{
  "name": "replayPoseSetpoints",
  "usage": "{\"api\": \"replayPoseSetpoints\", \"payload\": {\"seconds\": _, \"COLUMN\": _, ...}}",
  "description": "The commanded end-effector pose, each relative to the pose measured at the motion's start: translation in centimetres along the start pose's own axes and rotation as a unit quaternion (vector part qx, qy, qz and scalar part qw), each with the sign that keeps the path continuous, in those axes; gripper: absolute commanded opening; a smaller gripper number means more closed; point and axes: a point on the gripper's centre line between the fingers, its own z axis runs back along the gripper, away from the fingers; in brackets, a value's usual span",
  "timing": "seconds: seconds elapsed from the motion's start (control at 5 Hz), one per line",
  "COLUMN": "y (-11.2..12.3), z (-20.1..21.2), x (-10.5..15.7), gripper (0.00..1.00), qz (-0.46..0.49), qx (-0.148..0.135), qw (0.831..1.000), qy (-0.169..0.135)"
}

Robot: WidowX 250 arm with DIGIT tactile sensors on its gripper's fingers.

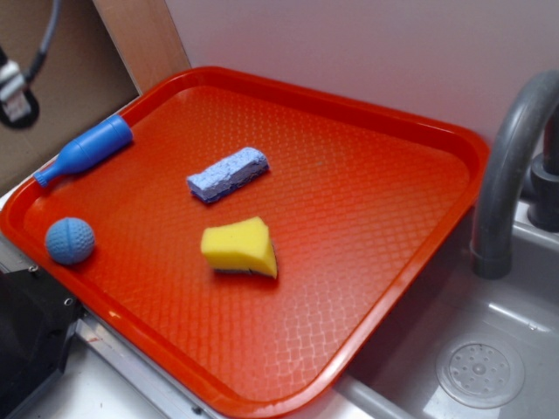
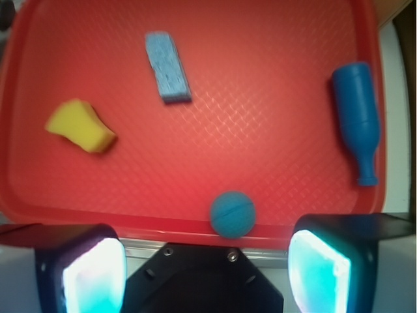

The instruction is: Grab the blue ball.

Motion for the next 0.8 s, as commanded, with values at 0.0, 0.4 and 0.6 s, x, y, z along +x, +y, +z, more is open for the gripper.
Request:
{"api": "replayPoseSetpoints", "payload": {"seconds": 0.0, "y": 1.1, "z": -3.4, "x": -1.8, "gripper": 1.0, "qz": -0.009, "qx": -0.01, "qw": 1.0, "qy": 0.008}}
{"api": "replayPoseSetpoints", "payload": {"seconds": 0.4, "y": 2.4, "z": -7.6, "x": -1.9, "gripper": 1.0, "qz": 0.0, "qx": -0.011, "qw": 1.0, "qy": 0.024}}
{"api": "replayPoseSetpoints", "payload": {"seconds": 0.6, "y": 2.3, "z": -9.5, "x": -1.7, "gripper": 1.0, "qz": 0.002, "qx": -0.003, "qw": 1.0, "qy": 0.028}}
